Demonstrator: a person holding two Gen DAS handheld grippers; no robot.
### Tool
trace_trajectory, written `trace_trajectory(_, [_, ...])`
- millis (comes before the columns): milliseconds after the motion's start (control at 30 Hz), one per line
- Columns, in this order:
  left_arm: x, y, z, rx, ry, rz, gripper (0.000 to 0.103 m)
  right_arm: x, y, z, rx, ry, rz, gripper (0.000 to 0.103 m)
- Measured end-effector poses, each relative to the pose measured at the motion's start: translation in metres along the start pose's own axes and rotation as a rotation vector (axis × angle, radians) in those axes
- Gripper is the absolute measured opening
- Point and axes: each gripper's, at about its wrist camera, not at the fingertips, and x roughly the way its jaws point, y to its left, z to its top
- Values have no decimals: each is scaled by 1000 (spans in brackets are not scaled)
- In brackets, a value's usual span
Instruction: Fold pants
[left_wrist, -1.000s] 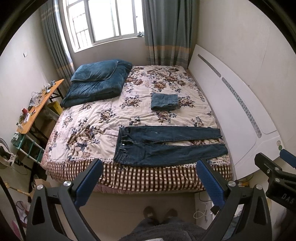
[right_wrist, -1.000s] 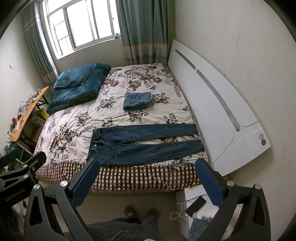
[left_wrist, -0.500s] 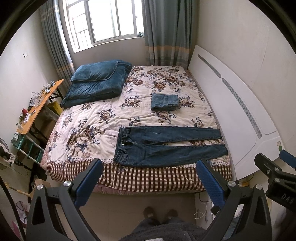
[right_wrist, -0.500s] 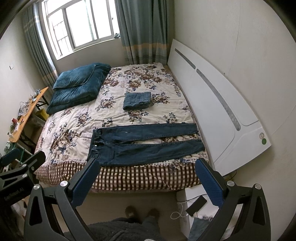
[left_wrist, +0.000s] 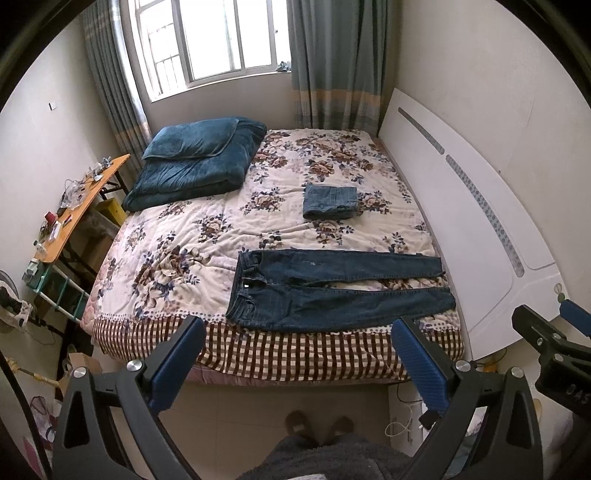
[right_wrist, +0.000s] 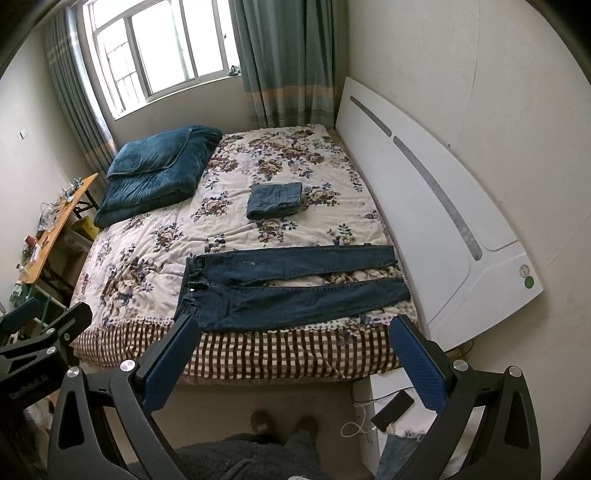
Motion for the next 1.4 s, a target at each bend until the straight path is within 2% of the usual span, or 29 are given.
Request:
trace_trajectory(67, [5, 1, 2, -9, -11, 7, 103, 2, 0, 0, 9, -2, 3, 103])
trace_trajectory(233, [38, 5, 6, -73, -56, 81, 103, 33, -9, 5, 54, -33, 17, 103])
trace_trajectory(333, [73, 10, 9, -102, -46, 151, 103, 76, -24, 14, 77, -16, 17, 103])
trace_trajectory(400, [102, 16, 13, -131, -11, 188, 103, 109, -30, 18, 94, 21, 27, 103])
trace_trajectory(633, [213, 52, 29, -191, 137, 278, 103, 258, -40, 27, 135, 215, 15, 103])
trace_trajectory(767, [294, 65, 51, -171, 215, 314, 103, 362, -45, 37, 139, 327, -5, 103])
trace_trajectory(967, [413, 82, 94, -161, 316, 284, 103, 498, -33, 75, 173, 415, -44, 103])
trace_trajectory(1100, [486, 82, 121, -107, 372, 256, 103, 574, -20, 100, 205, 456, -72, 103])
trace_trajectory(1233, [555, 74, 142, -18, 396, 239, 103, 648, -11, 117, 193, 501, -88, 103])
trace_trajectory(1333, [609, 55, 152, 110, 396, 217, 103, 706, -4, 126, 105, 546, -103, 103])
trace_trajectory(1400, [652, 38, 157, 221, 422, 178, 101, 746, 7, 131, -24, 572, -106, 103])
